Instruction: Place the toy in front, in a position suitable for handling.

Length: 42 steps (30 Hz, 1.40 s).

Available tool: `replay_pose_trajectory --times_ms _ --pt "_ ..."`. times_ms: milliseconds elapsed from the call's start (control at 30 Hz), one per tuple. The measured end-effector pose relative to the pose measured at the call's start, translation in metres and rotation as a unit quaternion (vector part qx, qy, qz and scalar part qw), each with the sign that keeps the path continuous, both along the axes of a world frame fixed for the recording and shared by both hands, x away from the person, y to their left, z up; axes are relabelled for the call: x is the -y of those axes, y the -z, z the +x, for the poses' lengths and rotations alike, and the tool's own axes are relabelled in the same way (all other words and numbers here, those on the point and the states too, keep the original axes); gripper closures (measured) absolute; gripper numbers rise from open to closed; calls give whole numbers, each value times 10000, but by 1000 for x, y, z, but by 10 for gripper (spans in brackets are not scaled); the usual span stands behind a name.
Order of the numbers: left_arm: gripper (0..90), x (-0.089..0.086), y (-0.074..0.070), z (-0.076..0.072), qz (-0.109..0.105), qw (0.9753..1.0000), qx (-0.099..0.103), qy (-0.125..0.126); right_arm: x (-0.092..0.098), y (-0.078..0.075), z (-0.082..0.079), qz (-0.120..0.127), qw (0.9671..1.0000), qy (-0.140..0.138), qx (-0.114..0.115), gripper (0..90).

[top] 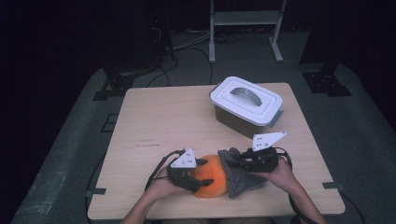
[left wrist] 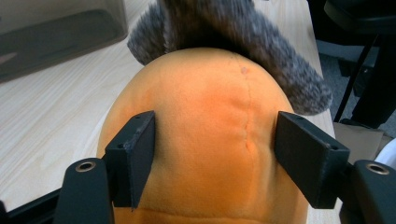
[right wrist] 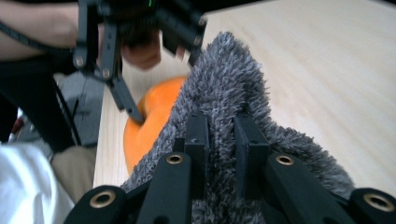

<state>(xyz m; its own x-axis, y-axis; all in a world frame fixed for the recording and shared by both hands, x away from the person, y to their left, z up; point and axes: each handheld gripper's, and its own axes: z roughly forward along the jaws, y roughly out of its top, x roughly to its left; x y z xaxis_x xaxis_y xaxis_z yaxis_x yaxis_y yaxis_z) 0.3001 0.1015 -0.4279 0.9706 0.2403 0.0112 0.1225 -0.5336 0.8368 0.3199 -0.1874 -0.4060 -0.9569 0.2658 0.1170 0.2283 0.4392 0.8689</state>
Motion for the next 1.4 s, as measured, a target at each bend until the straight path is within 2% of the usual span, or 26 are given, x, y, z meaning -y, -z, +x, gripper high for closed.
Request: replay_pose_trajectory --times_ms 100,167,233,367,467,533,600,700,767,833,900,967,1000,1100,1133,1200,1267,1400 --pt "264 0 -3 0 -42 10000 32 12 -6 12 -2 -240 9996 -113 -115 765" --pt "174 2 -6 0 -118 9999 -25 -92 -3 14 -3 -262 9995 -135 -133 765" --pt "96 4 -7 2 -43 9997 -40 -219 1 15 -4 -336 9991 -188 -156 766" --pt "104 5 -1 5 46 9996 -191 -225 3 14 -5 -405 9987 -258 -180 765" --pt "302 5 -3 2 138 9995 61 -277 1 10 -4 -470 9986 -225 -89 766" --pt "431 6 -7 -3 146 9987 402 -263 2 7 -3 -449 9988 -191 -37 767" --pt "470 7 -9 -5 132 9974 633 -330 3 3 -2 -398 9991 -170 -19 768" --pt "481 7 -13 -8 134 9936 1067 -351 5 -3 -2 -231 9997 -43 114 769" --pt "474 8 -12 -8 114 9929 1140 -313 5 -9 -2 -95 9997 15 237 769" --pt "453 7 -9 -7 125 9936 1088 -285 2 -10 -3 -28 9996 38 289 767" --pt "411 5 -9 -5 84 9955 900 -294 -2 -4 -1 -105 9997 30 228 765" --pt "320 3 -10 -2 10 9970 687 -351 -7 7 0 -310 9994 15 119 766" --pt "268 2 -10 -1 -71 9977 562 -383 -8 12 0 -275 9996 -25 61 767" --pt "146 1 -12 3 -156 9980 356 -507 -10 12 -6 -330 9993 -137 56 768" --pt "110 1 -12 6 -138 9983 214 -519 -10 12 -8 -339 9992 -188 68 768" --pt "131 1 -8 8 -64 9990 -1 -440 -12 11 -13 -340 9990 -288 89 768" --pt "224 2 -4 6 93 9991 124 -394 -13 8 -14 -438 9985 -302 129 768" --pt "241 0 -4 6 118 9989 120 -431 -9 9 -9 -485 9982 -339 44 768"
